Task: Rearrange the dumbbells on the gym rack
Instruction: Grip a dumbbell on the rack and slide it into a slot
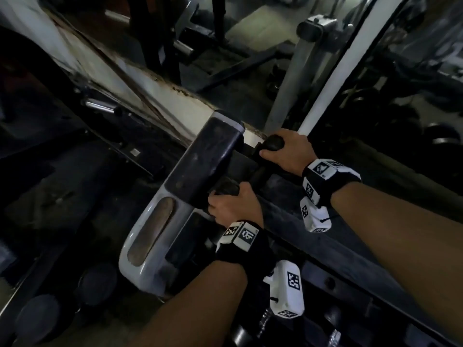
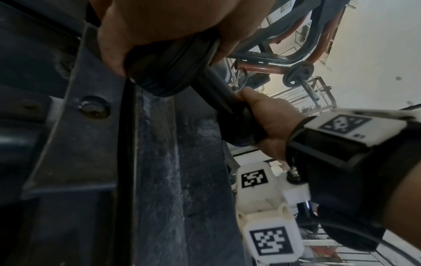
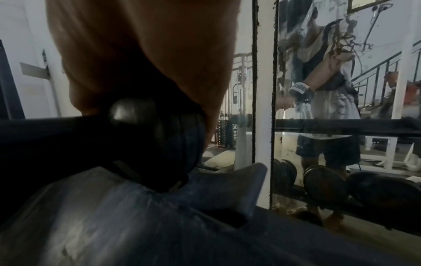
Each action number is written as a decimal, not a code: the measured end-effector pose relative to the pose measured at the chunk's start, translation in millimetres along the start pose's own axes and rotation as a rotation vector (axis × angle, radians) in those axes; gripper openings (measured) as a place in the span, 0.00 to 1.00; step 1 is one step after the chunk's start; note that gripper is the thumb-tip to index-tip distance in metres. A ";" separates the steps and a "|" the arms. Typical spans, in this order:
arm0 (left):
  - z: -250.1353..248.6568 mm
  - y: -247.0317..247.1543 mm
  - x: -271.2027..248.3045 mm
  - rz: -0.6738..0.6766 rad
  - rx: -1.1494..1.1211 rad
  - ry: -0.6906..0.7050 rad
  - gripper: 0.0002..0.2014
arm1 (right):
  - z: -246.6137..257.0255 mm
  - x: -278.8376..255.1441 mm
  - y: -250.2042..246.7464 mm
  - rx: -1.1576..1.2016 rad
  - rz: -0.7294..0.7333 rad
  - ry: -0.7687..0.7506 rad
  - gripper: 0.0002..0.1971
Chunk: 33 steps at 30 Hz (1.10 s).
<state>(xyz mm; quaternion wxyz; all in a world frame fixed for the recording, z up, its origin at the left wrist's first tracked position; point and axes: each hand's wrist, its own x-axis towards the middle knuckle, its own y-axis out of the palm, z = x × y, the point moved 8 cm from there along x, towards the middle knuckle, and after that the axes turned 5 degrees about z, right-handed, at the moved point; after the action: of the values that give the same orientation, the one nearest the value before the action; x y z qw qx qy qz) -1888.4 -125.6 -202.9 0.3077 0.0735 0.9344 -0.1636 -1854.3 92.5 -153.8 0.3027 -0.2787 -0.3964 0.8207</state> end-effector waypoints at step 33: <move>26.6 6.5 -37.9 -0.097 -0.059 0.096 0.38 | -16.5 -14.0 2.4 0.065 0.068 -0.158 0.26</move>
<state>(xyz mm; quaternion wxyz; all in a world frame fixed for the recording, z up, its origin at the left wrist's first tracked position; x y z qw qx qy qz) -1841.9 -130.2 -202.0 0.2563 0.0268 0.9550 -0.1468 -1834.2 89.2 -161.5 0.2515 -0.2162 -0.3825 0.8624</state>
